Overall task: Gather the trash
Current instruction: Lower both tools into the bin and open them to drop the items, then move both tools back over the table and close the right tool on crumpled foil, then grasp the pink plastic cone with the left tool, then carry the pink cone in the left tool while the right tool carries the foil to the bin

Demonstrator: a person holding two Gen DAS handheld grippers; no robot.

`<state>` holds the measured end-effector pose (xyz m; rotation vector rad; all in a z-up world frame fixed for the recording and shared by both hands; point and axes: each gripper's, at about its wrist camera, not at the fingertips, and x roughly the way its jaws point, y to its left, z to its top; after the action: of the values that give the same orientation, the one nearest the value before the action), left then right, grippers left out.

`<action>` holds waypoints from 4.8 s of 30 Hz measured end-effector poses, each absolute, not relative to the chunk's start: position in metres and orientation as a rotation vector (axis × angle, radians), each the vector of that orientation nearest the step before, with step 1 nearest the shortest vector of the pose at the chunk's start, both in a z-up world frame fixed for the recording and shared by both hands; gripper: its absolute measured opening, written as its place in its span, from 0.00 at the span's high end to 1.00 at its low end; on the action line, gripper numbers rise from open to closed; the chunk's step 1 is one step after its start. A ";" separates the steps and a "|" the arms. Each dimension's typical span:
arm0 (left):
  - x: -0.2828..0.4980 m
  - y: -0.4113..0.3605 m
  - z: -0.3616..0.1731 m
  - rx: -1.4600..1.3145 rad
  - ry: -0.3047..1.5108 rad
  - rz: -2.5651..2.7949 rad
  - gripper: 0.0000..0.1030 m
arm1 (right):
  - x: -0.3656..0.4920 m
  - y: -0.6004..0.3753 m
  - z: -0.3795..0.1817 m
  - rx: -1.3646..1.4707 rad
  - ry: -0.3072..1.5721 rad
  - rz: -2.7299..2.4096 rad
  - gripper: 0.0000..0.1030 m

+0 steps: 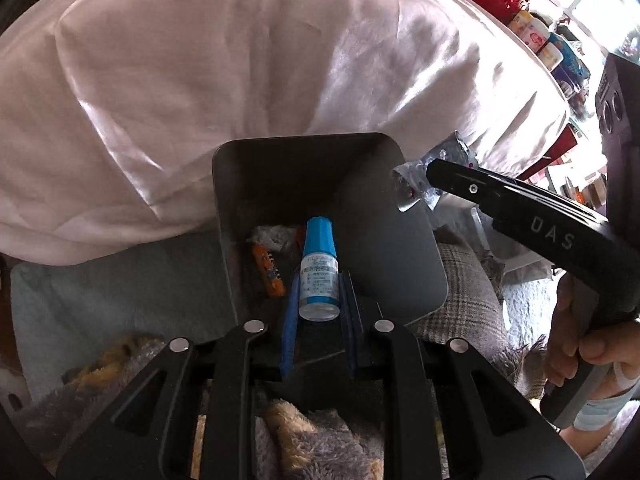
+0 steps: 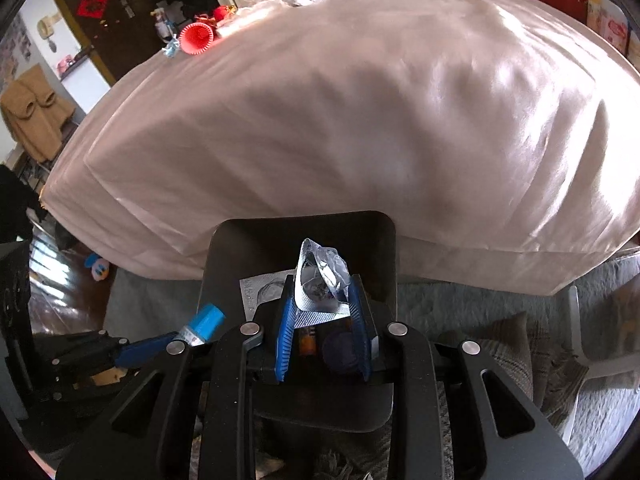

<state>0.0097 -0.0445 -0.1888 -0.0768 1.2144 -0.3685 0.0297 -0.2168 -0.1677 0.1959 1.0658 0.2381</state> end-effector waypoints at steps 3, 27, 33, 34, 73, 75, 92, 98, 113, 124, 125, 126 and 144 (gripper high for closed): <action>0.010 -0.043 -0.188 -0.080 1.212 -0.364 0.71 | 0.034 -0.218 -0.168 0.213 1.070 0.248 0.45; 0.013 -0.013 -0.109 -0.073 1.054 -0.279 0.09 | 0.052 -0.254 -0.083 0.160 0.857 0.180 0.06; 0.036 0.012 -0.067 -0.028 0.953 -0.199 0.08 | 0.074 -0.252 -0.047 0.107 0.758 0.178 0.04; 0.042 0.016 -0.062 -0.030 0.944 -0.190 0.08 | 0.078 -0.250 -0.044 0.098 0.750 0.177 0.04; 0.253 -0.015 -0.085 -0.012 0.951 -0.148 0.42 | 0.293 -0.188 -0.078 0.030 0.846 0.234 0.60; 0.253 -0.011 -0.084 -0.019 0.952 -0.156 0.53 | 0.291 -0.188 -0.076 0.016 0.843 0.236 0.67; 0.194 -0.005 -0.073 0.001 0.937 -0.231 0.64 | 0.218 -0.192 -0.055 -0.008 0.807 0.281 0.91; 0.153 -0.006 -0.062 0.010 0.925 -0.264 0.65 | 0.179 -0.197 -0.042 0.017 0.784 0.305 0.91; 0.044 -0.015 -0.052 -0.037 0.875 -0.324 0.66 | 0.063 -0.205 -0.033 0.067 0.727 0.347 0.91; 0.009 -0.030 -0.103 -0.095 0.993 -0.374 0.66 | 0.027 -0.217 -0.095 0.156 0.860 0.316 0.91; 0.008 -0.031 -0.108 -0.097 1.005 -0.375 0.66 | 0.027 -0.219 -0.101 0.167 0.872 0.309 0.91; 0.007 -0.032 -0.114 -0.097 1.016 -0.374 0.66 | 0.025 -0.220 -0.104 0.175 0.880 0.305 0.91; 0.004 -0.044 -0.174 -0.055 1.182 -0.377 0.66 | 0.027 -0.205 -0.168 0.192 1.066 0.266 0.88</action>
<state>0.0040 -0.0444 -0.1738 -0.0550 1.1822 -0.3774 0.0274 -0.2046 -0.1683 0.1915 1.0657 0.2662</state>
